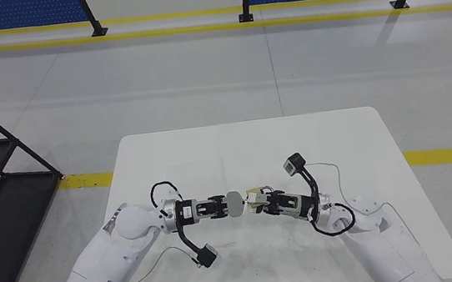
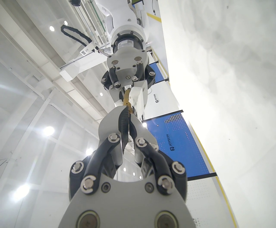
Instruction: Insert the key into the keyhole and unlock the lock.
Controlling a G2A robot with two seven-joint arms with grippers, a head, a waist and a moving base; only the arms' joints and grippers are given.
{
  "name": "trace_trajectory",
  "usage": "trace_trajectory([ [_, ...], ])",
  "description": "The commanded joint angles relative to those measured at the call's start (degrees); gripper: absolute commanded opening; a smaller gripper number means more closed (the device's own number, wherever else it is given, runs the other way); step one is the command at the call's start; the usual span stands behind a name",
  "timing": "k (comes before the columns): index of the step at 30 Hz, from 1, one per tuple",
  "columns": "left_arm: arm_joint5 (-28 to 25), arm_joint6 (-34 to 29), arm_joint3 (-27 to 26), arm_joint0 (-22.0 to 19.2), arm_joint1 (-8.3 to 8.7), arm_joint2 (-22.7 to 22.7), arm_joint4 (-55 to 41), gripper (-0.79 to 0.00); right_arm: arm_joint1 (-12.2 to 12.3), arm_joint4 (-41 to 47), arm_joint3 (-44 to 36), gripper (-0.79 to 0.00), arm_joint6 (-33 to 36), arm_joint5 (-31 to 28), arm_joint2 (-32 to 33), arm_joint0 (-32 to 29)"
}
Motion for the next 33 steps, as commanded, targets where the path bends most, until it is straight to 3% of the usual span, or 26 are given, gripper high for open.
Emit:
trace_trajectory([
  [1,0.1,-0.1,0.0,-0.1,-0.02,0.0,0.0,-0.785,0.0,0.0,0.0,-0.785,0.0,0.0,0.0,0.0],
  [20,0.2,-0.3,0.2,-0.5,-0.17,0.3,-0.1,-0.776,0.0,0.0,0.0,-0.785,0.0,0.0,0.0,0.0],
  [21,0.2,-0.3,0.2,-0.5,-0.17,0.3,-0.1,-0.711,0.0,0.0,0.0,-0.785,0.0,0.0,0.0,0.0],
  [22,0.3,-0.2,0.2,-0.5,-0.18,0.3,-0.1,-0.588,0.0,0.0,0.0,-0.785,0.0,0.0,0.0,0.0],
  [24,0.4,0.0,0.3,-0.6,-0.18,0.4,-0.2,-0.468,0.0,0.0,0.0,-0.785,0.0,0.0,0.0,0.0],
  [27,0.5,0.1,0.4,-0.6,-0.18,0.3,-0.3,-0.366,0.0,0.0,0.0,-0.785,0.0,0.0,0.0,0.0],
  [33,1.1,0.3,0.4,-0.3,-0.09,-0.2,-0.7,-0.379,0.0,0.0,0.0,-0.785,0.0,0.0,0.0,0.0],
])
